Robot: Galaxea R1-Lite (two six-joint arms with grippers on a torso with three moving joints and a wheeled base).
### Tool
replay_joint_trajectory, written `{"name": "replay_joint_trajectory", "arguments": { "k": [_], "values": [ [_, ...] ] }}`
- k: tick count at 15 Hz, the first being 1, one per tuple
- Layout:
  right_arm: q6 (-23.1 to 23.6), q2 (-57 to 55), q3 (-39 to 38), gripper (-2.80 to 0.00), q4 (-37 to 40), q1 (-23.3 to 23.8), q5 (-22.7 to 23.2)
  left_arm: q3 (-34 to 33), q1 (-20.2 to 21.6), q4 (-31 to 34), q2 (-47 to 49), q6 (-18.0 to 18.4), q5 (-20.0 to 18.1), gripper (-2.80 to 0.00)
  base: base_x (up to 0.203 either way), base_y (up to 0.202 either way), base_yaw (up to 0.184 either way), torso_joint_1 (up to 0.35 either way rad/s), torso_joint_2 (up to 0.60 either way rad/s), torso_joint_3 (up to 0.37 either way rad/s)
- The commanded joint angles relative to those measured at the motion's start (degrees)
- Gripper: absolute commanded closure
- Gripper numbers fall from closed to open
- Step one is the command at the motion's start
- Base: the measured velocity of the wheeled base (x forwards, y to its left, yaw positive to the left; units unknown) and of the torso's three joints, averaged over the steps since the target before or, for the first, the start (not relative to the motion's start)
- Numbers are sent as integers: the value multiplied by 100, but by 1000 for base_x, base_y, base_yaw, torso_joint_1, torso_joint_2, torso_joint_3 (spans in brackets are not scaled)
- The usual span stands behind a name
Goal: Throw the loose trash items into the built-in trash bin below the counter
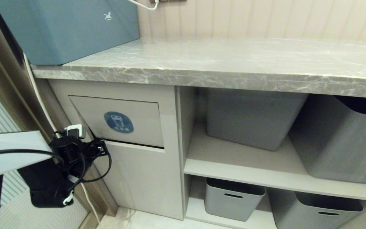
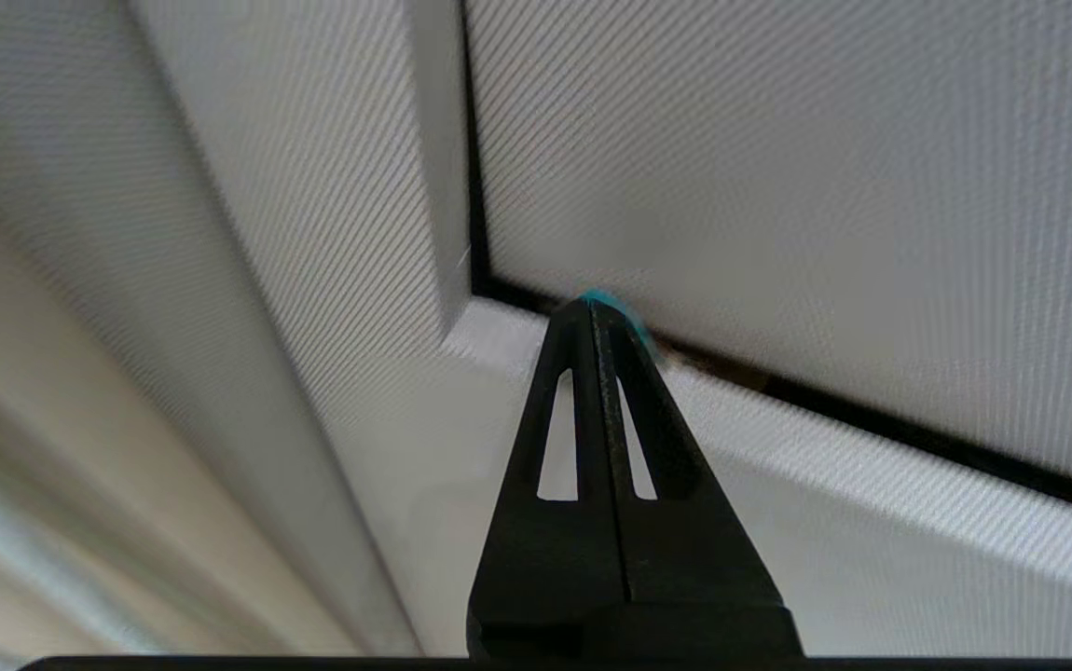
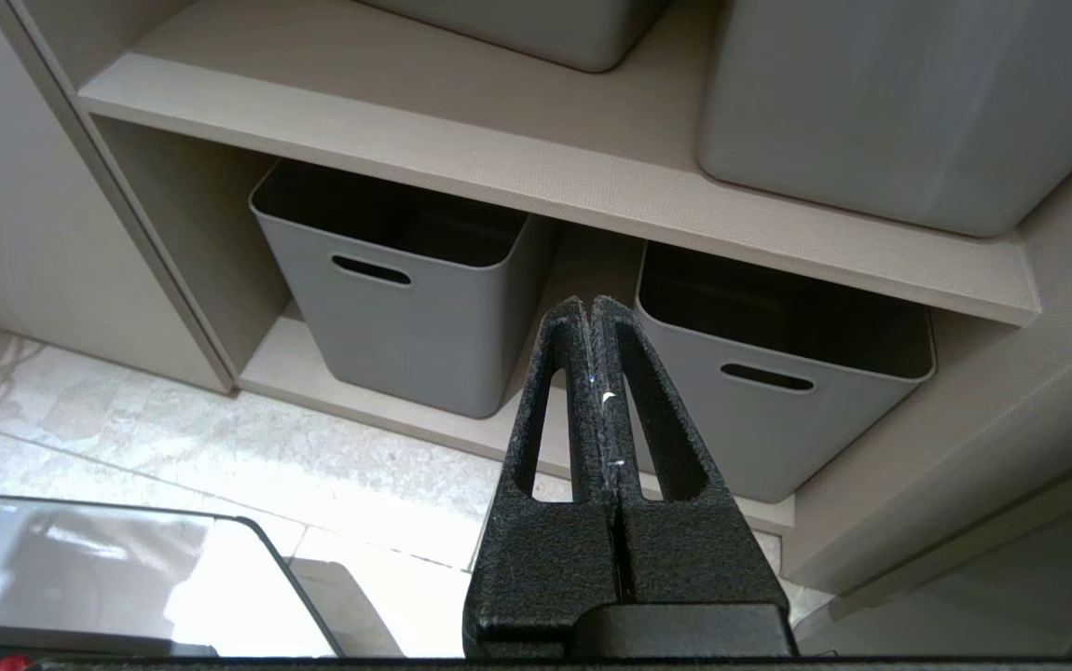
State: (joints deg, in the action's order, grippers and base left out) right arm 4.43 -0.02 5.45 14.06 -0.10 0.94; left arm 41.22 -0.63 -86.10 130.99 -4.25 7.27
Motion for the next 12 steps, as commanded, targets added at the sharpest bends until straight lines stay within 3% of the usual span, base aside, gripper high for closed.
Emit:
{"name": "replay_joint_trajectory", "arguments": {
  "k": [1, 9, 12],
  "values": [
    [6, 2, 0, 0, 9, -4, 3, 226, -15, -23, 153, -6, 3, 0, 0, 0, 0, 0, 0, 0],
    [23, 2, -9, 0, 1, -8, -15, 1519, -200, 908, 344, 36, 11, 0, 0, 0, 0, 0, 0, 0],
    [31, 2, -9, 0, 1, -7, -15, 1313, -267, 950, 197, 36, 138, 0, 0, 0, 0, 0, 0, 0]
  ]
}}
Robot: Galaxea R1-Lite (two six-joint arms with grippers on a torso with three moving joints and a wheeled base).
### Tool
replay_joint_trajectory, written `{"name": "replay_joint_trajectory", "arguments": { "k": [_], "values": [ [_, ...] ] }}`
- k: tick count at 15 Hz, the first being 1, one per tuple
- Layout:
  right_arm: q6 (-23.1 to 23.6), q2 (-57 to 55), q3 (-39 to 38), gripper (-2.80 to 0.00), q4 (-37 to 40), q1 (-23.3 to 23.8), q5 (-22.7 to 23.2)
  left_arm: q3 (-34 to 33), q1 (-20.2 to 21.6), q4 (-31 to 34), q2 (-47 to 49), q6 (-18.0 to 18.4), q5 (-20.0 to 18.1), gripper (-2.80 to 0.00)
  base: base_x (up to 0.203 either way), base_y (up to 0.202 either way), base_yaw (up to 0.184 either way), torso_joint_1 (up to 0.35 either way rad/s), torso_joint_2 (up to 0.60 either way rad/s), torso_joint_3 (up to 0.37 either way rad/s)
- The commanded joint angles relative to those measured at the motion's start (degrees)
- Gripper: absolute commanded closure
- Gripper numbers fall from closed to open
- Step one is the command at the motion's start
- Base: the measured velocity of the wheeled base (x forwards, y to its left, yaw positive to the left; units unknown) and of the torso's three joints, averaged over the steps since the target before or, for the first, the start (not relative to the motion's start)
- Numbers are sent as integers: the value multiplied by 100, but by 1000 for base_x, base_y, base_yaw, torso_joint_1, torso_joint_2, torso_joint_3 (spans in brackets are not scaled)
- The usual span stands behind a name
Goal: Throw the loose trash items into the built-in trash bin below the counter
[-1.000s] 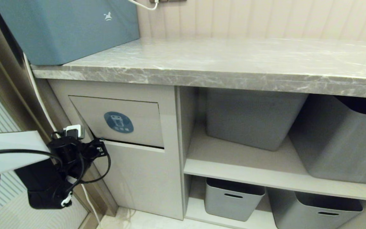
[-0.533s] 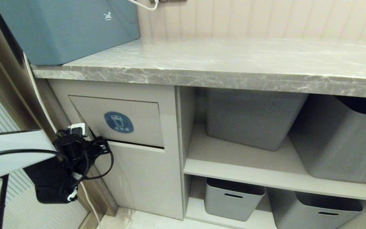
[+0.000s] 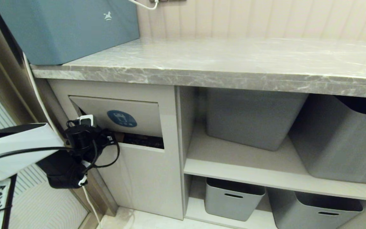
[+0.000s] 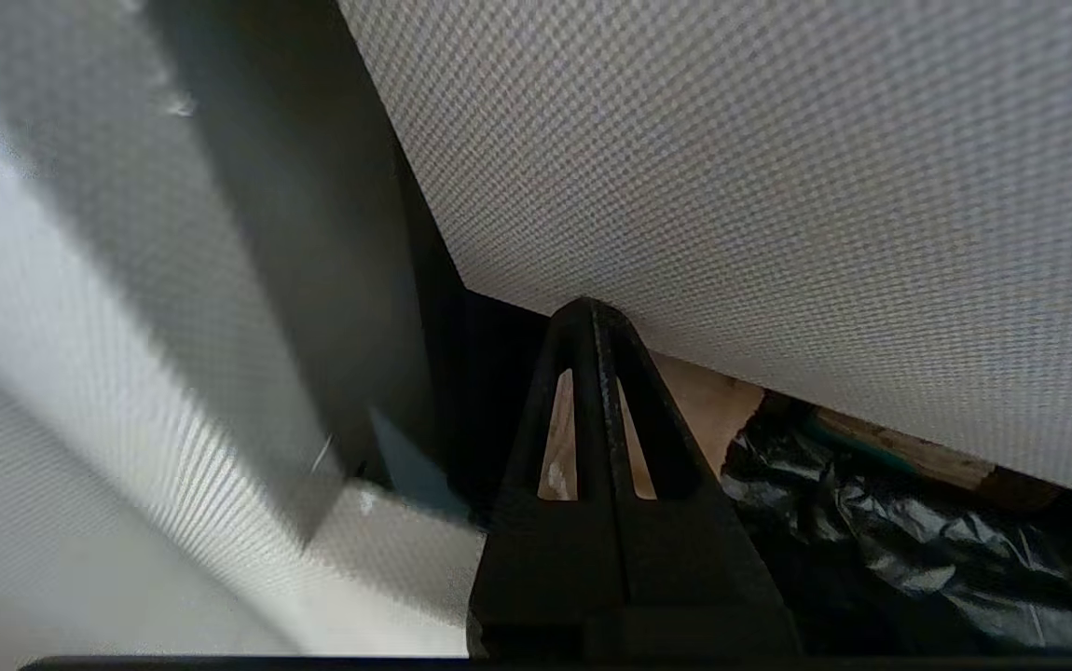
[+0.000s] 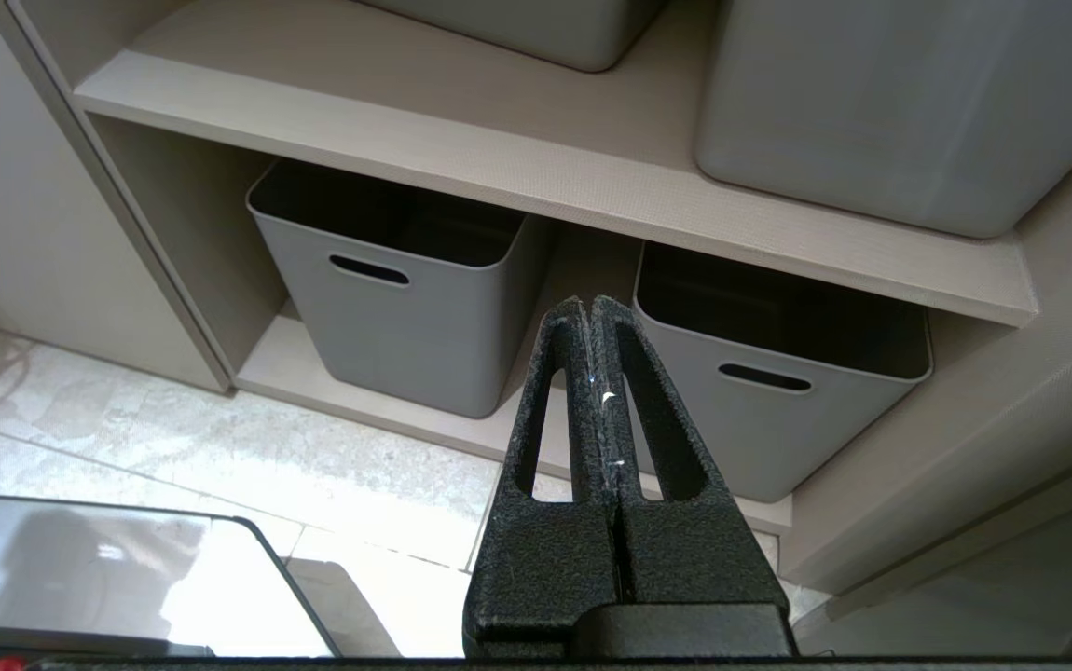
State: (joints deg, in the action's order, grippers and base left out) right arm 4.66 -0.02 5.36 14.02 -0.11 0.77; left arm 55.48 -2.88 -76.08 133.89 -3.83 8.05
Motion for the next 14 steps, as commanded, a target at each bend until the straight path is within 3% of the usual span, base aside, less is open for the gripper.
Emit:
{"name": "replay_joint_trajectory", "arguments": {
  "k": [1, 6, 14],
  "values": [
    [9, 2, 0, 0, 4, 2, 2, -220, -87, -62, -179, -16, 121, 0, 0, 0, 0, 0, 0, 0],
    [17, 2, 0, 0, 4, -7, 2, -1664, -462, -339, -1058, -221, 449, 0, 0, 0, 0, 0, 0, 0],
    [44, 2, -73, 0, -163, -7, 2, -2822, -556, -408, -2294, -334, 639, 0, 0, 0, 0, 0, 0, 0]
  ]
}}
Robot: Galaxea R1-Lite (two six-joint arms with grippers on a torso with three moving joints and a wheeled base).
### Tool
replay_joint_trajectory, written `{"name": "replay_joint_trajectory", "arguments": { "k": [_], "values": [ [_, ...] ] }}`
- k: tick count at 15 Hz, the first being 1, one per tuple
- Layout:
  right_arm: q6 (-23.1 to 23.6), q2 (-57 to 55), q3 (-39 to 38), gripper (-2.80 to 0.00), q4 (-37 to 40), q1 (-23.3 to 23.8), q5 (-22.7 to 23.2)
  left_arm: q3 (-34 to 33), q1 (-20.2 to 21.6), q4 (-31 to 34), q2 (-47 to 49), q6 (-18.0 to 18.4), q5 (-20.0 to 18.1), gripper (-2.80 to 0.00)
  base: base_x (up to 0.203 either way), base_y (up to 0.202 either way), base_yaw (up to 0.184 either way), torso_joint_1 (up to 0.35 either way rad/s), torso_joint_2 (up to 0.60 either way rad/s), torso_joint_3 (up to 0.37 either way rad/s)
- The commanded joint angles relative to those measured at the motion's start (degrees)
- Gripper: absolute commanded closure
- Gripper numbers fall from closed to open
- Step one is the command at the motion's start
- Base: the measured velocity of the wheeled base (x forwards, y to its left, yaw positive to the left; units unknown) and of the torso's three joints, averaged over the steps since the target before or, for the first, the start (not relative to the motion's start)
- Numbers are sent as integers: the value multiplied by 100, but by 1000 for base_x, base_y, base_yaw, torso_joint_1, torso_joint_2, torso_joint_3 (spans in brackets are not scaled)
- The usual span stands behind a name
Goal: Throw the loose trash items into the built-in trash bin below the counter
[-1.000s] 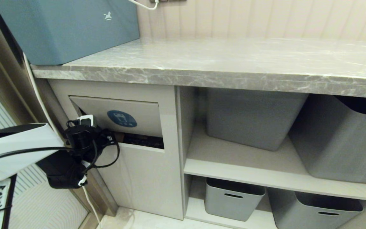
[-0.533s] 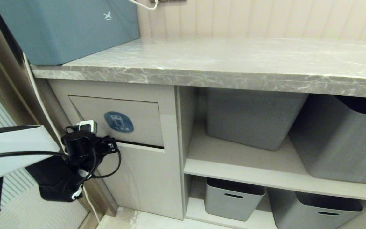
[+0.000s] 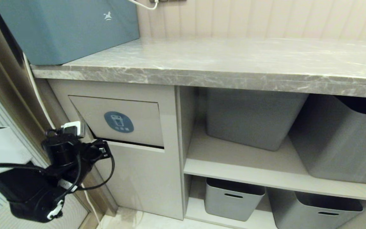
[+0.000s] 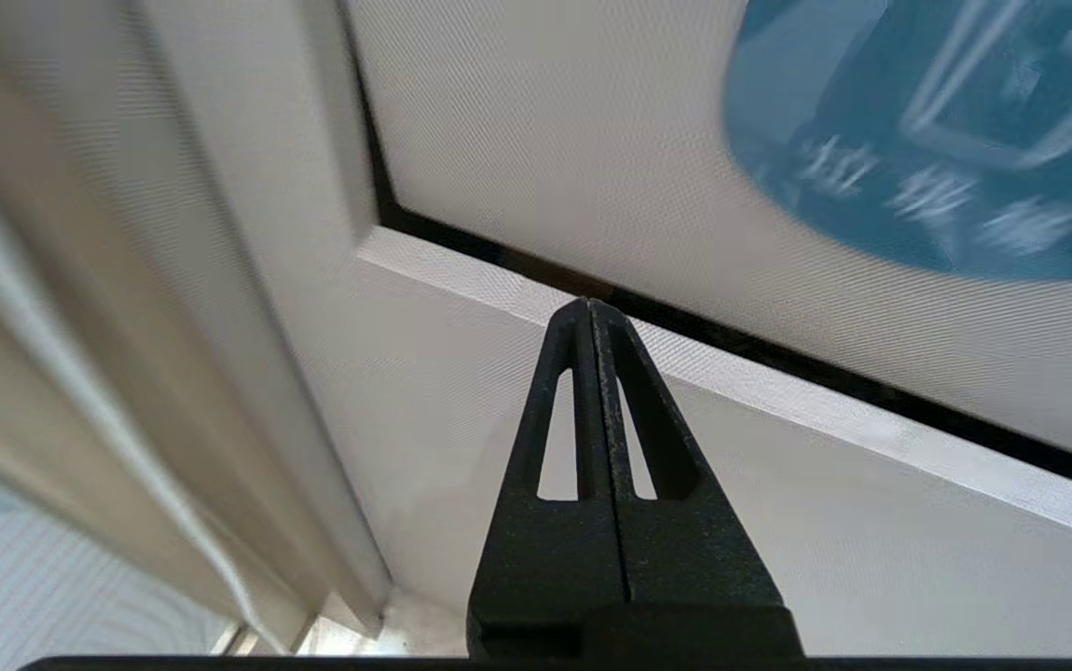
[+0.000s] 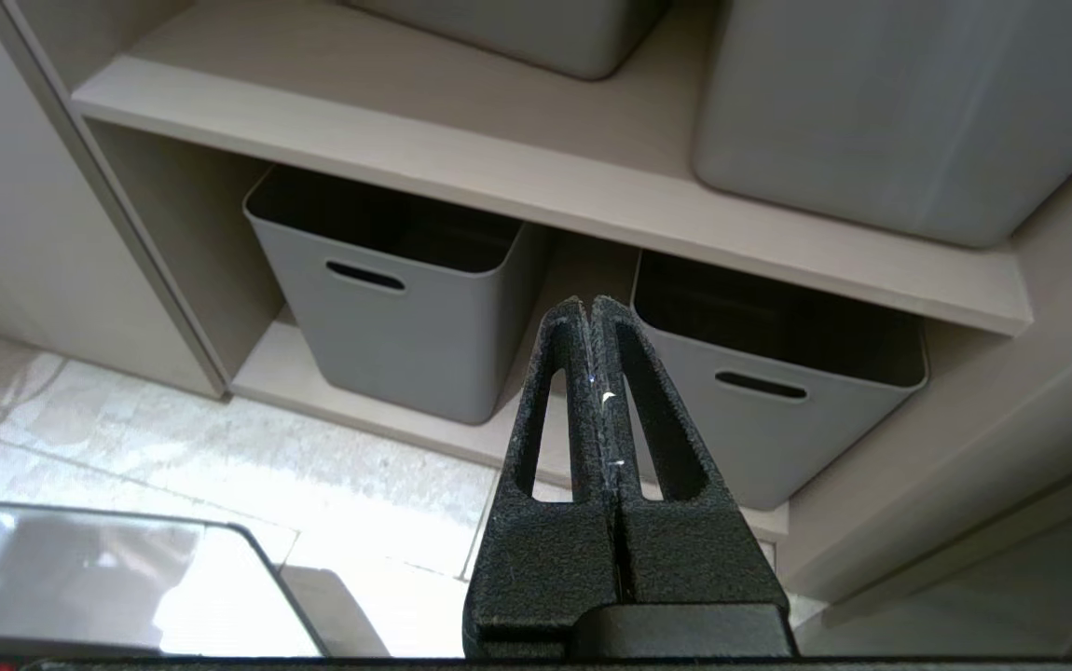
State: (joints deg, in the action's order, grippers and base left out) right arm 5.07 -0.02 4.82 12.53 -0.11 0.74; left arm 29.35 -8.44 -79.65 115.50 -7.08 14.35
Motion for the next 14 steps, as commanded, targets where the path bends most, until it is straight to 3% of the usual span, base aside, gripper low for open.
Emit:
{"name": "replay_joint_trajectory", "arguments": {
  "k": [1, 7, 9, 11, 12, 14],
  "values": [
    [11, 2, -51, 0, -128, -1, 8, -382, -1, -55, -815, 2, 5, 0, 0, 0, 0, 0, 0, 0],
    [-50, 2, -42, 0, -137, 0, 22, -2108, 8, 32, -3744, 46, -18, 0, 0, 0, 0, 0, 0, 0],
    [-33, 2, -42, 0, -137, -7, 31, -2485, 26, 514, -5020, 134, -10, 0, 0, 0, 0, 0, 0, 0],
    [-60, 2, -42, 0, -137, 2, 22, -2443, 29, 1922, -6509, 286, -30, 0, 0, 0, 0, 0, 0, 0],
    [-76, 2, -42, 0, -137, -6, 21, -2308, 28, 2973, -7185, 341, -51, 0, 0, 0, 0, 0, 0, 0],
    [-68, 2, -42, 0, -137, 2, 22, -1994, 25, 5732, -8618, 429, -144, 0, 0, 0, 0, 0, 0, 0]
  ]
}}
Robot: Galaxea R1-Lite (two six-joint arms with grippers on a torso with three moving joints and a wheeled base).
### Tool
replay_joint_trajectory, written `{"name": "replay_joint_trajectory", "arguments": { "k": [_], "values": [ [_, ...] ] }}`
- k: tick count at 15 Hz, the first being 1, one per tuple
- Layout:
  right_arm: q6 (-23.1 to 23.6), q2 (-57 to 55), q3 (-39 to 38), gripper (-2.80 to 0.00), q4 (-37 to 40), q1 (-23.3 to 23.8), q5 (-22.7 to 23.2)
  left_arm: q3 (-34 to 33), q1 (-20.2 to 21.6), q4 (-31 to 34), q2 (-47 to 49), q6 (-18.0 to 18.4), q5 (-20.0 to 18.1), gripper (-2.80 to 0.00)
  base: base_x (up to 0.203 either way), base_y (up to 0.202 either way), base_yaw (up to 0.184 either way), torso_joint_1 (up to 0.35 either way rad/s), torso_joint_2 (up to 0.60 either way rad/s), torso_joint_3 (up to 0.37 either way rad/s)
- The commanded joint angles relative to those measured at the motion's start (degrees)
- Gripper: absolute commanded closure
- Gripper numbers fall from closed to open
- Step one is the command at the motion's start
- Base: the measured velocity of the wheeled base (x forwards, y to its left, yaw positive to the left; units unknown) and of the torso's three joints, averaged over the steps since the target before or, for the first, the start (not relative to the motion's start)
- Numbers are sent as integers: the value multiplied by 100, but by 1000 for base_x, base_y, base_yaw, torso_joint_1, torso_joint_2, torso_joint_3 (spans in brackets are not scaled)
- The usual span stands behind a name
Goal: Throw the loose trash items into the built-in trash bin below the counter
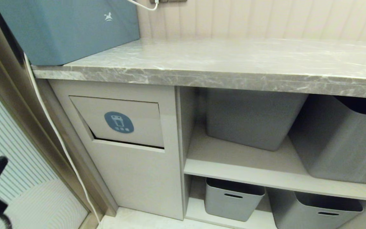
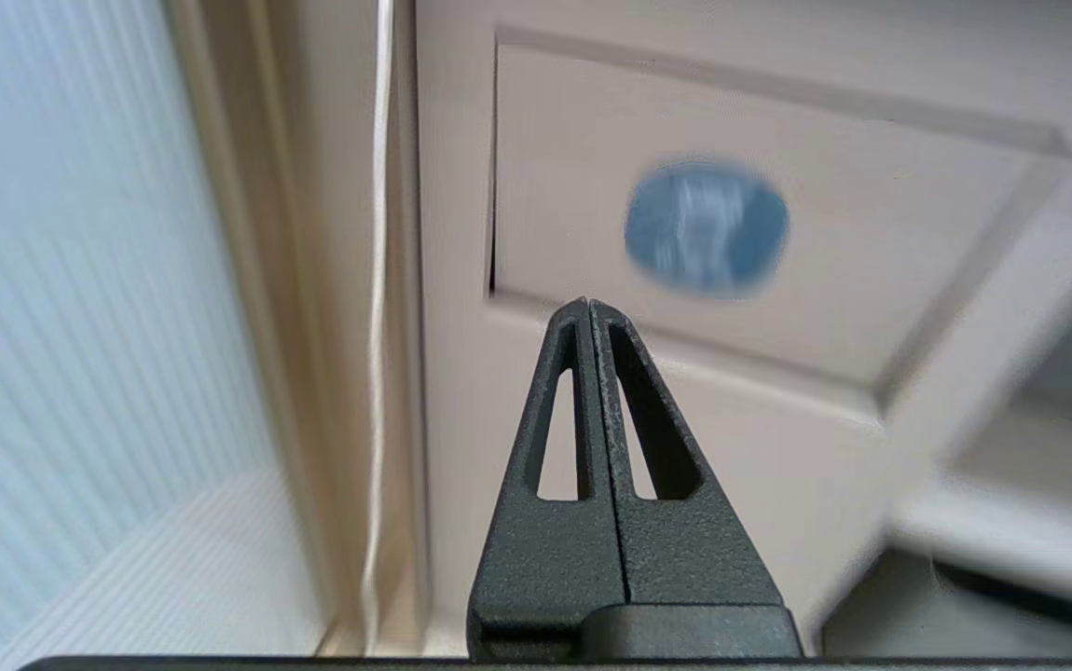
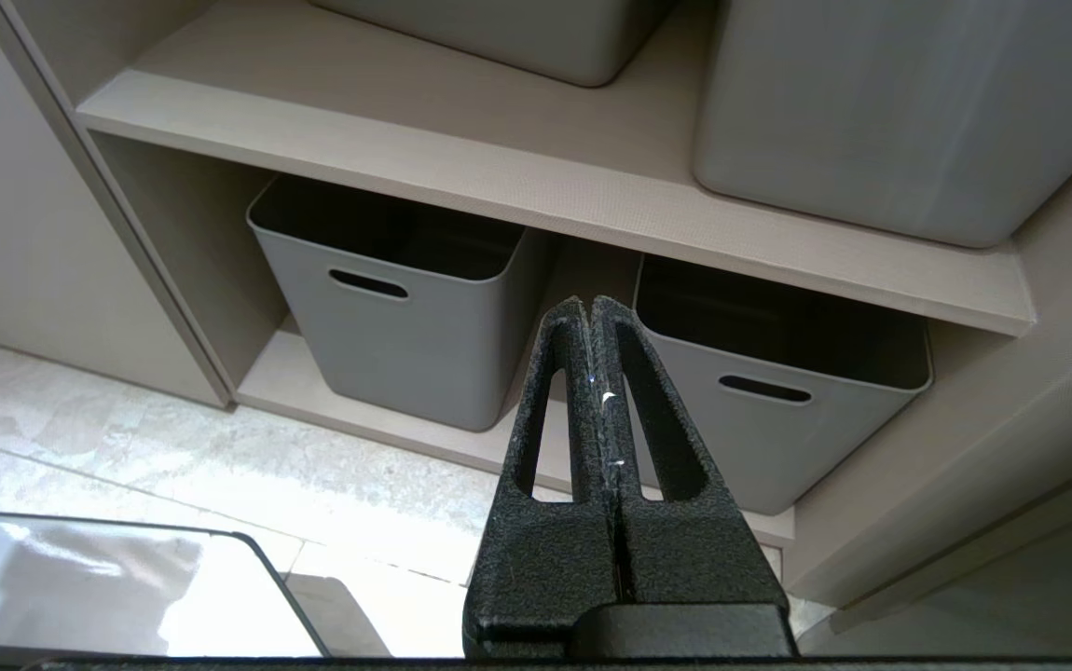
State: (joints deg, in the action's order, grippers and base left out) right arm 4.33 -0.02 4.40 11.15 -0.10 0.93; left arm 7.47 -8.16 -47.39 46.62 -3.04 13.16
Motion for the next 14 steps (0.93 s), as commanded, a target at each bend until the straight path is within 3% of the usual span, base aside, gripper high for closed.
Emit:
{"name": "replay_joint_trajectory", "arguments": {
  "k": [1, 3, 5, 6, 8, 10, 12, 14],
  "values": [
    [14, 2, 1, 0, 1, -4, 1, 275, -8, 3580, -2316, 65, -45, 0, 0, 0, 0, 0, 0, 0],
    [-20, 2, 8, 0, 1, -8, 3, 278, -18, 4774, -3025, 44, -89, 0, 0, 0, 0, 0, 0, 0],
    [-76, 2, 8, 0, 3, -8, 2, -232, -25, 5122, -3066, 24, -361, 0, 0, 0, 0, 0, 0, 0],
    [-141, 2, 8, 0, 1, 1, 3, -352, -27, 5280, -3045, 34, -755, 0, 0, 0, 0, 0, 0, 0],
    [-152, 2, 8, 0, 1, 1, 3, -252, -84, 5779, -3022, 65, -1039, 0, 0, 0, 0, 0, 0, 0],
    [-169, 2, 8, 0, 1, 0, 3, -246, -371, 5772, -3042, 120, -1073, 0, 0, 0, 0, 0, 0, 0],
    [-143, 2, 8, 0, 1, -8, 12, -281, -371, 5802, -3045, 366, -1140, 0, 0, 0, 0, 0, 0, 0],
    [-134, 2, 8, 0, 1, 1, 13, -268, -29, 5878, -2898, 443, -1162, 0, 0, 0, 0, 0, 0, 0]
  ]
}}
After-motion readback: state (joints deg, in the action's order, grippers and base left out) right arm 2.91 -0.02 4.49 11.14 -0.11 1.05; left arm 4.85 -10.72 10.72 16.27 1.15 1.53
